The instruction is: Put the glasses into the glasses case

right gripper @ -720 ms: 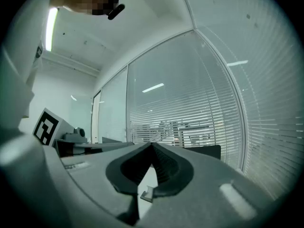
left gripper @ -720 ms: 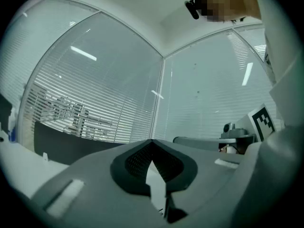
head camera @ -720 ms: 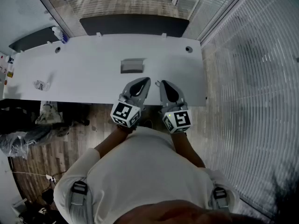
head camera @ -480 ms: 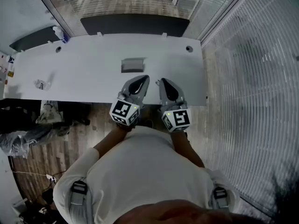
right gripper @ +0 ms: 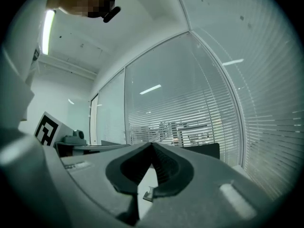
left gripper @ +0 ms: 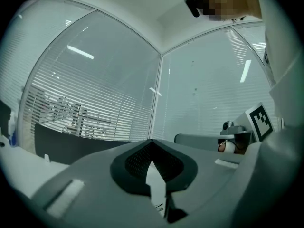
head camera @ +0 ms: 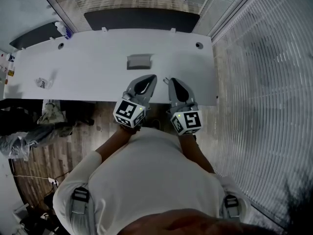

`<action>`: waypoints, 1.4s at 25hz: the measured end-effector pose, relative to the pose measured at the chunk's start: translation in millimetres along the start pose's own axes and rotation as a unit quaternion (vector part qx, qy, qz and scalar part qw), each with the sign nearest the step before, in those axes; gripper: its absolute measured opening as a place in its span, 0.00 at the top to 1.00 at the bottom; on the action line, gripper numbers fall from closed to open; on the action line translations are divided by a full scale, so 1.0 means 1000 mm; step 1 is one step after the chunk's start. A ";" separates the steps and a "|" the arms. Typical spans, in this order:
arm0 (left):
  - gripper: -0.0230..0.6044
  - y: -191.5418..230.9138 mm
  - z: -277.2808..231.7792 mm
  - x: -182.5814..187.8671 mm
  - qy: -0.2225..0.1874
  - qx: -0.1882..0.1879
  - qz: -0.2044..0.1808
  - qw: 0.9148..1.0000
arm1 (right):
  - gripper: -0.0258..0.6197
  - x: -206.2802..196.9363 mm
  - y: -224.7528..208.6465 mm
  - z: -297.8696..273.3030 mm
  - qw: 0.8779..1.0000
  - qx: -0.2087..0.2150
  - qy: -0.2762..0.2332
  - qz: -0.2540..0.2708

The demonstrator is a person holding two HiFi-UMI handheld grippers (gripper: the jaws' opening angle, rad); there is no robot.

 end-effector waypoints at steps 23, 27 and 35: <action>0.96 0.006 -0.009 -0.015 0.014 0.018 0.018 1.000 | 0.96 -0.017 -0.014 -0.012 0.999 0.018 0.038 -0.003; 0.96 0.042 -0.008 -0.016 0.015 0.023 0.028 0.999 | 0.96 -0.026 -0.004 -0.047 0.999 0.023 0.047 0.006; 0.96 0.105 -0.021 -0.009 0.018 0.020 0.033 0.999 | 0.96 -0.027 0.005 -0.118 0.998 0.030 0.045 0.017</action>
Point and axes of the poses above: the fingertips, and each gripper's own axes: z backward along the fingers, y to its left, x out of its top, the point moved 3 cm from there along z, backward along the fingers
